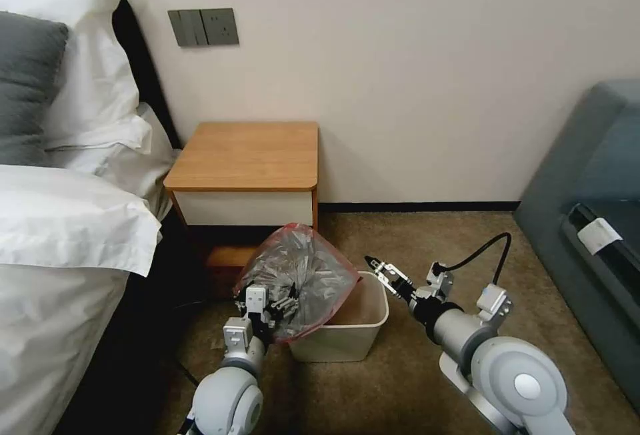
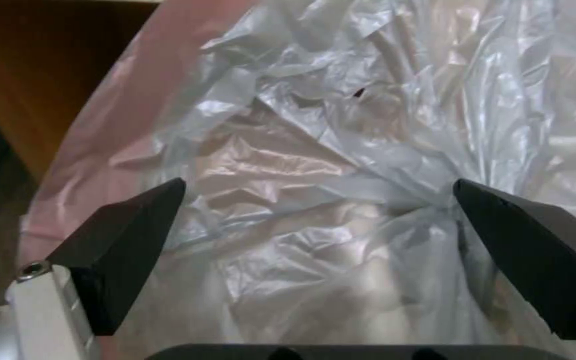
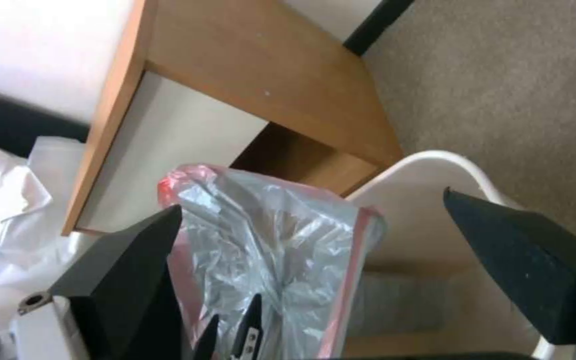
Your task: Pick up the garbage bag from the table and place it over the trash can.
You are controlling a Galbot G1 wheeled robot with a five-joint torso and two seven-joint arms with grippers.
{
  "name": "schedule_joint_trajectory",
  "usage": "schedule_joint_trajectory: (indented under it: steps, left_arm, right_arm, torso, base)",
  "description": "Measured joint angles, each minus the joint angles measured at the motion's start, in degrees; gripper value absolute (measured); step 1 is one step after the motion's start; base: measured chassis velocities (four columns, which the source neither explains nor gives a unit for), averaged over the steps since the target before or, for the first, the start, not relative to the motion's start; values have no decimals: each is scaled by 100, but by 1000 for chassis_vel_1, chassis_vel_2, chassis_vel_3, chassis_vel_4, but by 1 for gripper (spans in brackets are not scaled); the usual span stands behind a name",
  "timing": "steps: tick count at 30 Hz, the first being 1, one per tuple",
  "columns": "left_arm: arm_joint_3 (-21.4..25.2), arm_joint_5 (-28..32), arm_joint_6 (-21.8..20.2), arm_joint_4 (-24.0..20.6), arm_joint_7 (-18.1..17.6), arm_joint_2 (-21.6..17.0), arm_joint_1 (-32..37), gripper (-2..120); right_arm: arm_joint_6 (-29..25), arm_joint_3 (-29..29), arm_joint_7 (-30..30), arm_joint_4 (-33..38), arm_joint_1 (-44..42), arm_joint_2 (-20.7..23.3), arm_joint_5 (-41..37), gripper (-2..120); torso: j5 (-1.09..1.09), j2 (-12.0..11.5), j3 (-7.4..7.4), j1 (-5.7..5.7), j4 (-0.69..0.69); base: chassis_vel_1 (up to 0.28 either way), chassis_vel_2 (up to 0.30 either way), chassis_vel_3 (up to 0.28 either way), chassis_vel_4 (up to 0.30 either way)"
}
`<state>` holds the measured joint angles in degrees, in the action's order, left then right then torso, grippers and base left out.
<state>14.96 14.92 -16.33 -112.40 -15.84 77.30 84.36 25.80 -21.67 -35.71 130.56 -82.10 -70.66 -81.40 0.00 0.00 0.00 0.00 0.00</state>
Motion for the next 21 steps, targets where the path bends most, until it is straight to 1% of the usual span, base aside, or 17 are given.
schedule_joint_trajectory:
  steps: [9, 21]
  left_arm:
    - [27, 5, -5, 19, -24, 20, 47, 100]
    - [-82, -40, -51, 184, -106, 103, 31, 99]
  right_arm:
    - [0, 7, 31, -105, 13, 0, -6, 100]
    - [-5, -10, 51, -139, -26, 4, -5, 100]
  torso:
    - [0, 0, 0, 0, 0]
    - [0, 0, 0, 0, 0]
  base:
    - [0, 0, 0, 0]
    - [0, 0, 0, 0]
